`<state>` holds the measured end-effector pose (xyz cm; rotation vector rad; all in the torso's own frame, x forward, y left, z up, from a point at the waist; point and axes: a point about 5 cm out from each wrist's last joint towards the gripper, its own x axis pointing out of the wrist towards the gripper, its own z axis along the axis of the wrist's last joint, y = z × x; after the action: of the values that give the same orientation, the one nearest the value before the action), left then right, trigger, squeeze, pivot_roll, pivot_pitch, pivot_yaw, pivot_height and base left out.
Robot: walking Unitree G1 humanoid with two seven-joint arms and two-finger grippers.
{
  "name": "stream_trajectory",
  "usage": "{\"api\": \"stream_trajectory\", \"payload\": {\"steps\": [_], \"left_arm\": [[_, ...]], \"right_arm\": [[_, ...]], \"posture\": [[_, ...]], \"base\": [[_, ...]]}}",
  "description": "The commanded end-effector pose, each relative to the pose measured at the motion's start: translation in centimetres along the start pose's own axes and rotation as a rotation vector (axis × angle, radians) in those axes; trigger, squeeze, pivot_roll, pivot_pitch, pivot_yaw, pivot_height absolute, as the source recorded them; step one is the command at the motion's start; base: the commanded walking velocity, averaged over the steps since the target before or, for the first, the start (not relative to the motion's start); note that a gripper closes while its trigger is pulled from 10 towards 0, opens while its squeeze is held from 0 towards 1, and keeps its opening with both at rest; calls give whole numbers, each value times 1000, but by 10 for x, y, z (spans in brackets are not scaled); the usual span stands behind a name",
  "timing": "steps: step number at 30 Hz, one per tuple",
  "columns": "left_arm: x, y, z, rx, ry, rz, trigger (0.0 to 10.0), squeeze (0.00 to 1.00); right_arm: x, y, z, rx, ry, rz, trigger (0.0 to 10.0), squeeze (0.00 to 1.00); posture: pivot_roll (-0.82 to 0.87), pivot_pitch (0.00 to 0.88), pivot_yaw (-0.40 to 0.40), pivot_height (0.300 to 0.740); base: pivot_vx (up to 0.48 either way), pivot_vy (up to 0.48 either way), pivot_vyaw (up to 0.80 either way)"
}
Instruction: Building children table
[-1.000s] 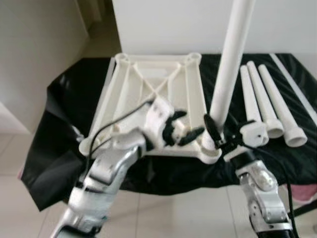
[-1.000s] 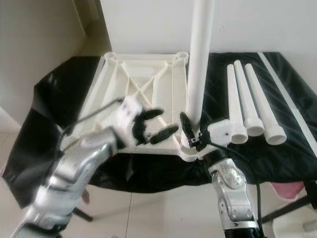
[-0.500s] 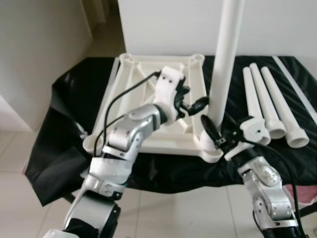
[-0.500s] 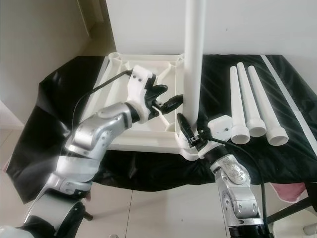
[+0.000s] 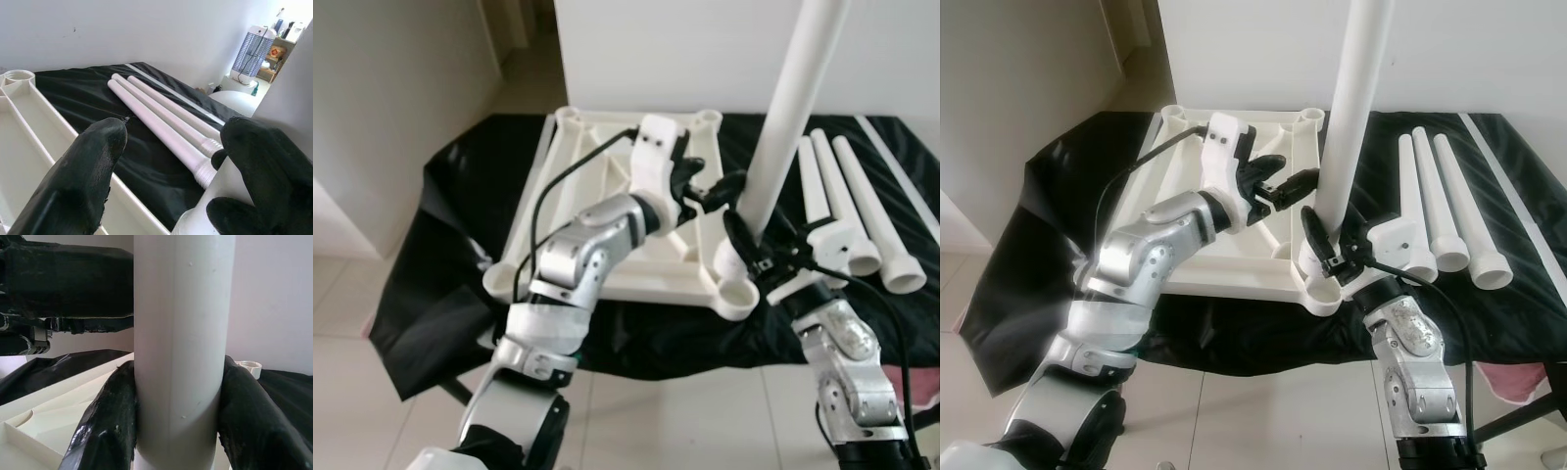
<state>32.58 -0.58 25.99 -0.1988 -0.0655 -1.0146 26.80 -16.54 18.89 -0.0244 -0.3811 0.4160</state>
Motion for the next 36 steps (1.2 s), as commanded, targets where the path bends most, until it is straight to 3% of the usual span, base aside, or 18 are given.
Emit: {"api": "stream_trajectory", "payload": {"steps": [1,36], "left_arm": [[15,-32,15,25,-42,-153,10000,0],[20,-51,17,35,-43,-211,10000,0]], "right_arm": [[6,17,-10,28,57,99,10000,0],[11,21,-14,47,60,106,10000,0]], "posture": [[-56,1,4,740],[-48,13,7,740]], "base": [[0,0,0],[0,0,0]]}}
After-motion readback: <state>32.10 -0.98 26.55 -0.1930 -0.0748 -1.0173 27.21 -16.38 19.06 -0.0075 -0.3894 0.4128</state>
